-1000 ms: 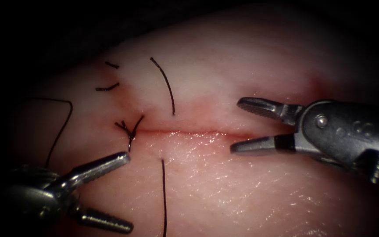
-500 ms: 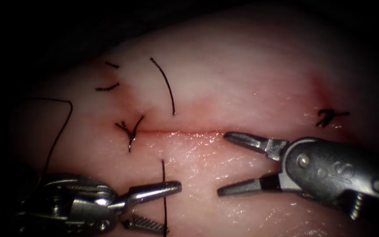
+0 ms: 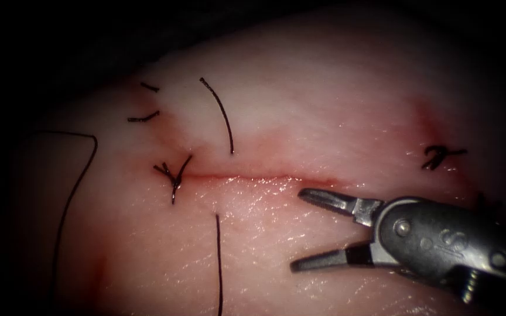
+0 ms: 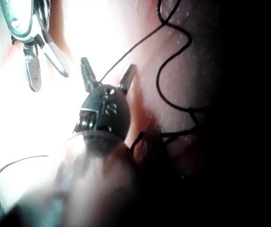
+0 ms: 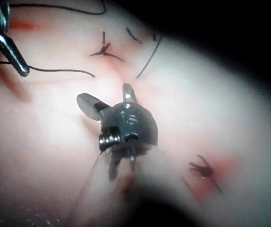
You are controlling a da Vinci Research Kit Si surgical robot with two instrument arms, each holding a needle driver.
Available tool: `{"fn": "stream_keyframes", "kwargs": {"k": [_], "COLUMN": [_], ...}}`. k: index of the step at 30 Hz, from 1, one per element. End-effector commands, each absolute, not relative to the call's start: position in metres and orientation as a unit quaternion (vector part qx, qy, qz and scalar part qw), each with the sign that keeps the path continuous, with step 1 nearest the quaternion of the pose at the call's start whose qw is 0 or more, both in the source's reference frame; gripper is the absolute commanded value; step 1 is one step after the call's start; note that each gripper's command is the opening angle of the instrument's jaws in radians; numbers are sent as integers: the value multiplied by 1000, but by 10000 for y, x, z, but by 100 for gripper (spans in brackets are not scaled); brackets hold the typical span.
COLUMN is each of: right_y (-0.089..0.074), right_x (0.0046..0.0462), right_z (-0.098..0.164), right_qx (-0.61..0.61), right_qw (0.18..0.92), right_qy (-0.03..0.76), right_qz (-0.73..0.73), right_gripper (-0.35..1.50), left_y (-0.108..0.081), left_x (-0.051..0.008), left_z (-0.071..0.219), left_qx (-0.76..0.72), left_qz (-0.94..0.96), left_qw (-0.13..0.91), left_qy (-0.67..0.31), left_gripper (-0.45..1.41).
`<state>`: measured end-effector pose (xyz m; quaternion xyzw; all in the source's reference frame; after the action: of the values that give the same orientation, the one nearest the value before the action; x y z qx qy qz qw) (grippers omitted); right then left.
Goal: Wound Closure
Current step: Pickup a long end of suture with the left grasper, then grab the suture with the right hand and regrasp with the left.
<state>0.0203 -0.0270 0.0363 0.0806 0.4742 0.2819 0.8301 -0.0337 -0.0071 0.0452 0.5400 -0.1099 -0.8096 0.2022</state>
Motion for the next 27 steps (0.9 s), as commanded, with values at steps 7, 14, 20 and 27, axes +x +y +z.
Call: {"fn": "stream_keyframes", "kwargs": {"k": [7,14,20,27], "right_y": [-270,-273,-261,-261], "right_x": [215,220,249,292], "right_z": [367,360,343,343], "right_qx": [78,75,17,0], "right_qw": [830,830,838,824], "right_qy": [478,482,509,550], "right_qz": [277,269,194,135], "right_gripper": [121,111,116,126], "left_y": [-63,-25,12,29], "left_x": [-332,-325,-319,-318], "left_z": [456,452,443,450], "left_qx": [522,521,552,559], "left_qz": [-821,-831,-815,-812], "left_qw": [199,163,141,134], "left_qy": [-116,-104,-107,-103], "left_gripper": [-35,-45,-45,-45]}}
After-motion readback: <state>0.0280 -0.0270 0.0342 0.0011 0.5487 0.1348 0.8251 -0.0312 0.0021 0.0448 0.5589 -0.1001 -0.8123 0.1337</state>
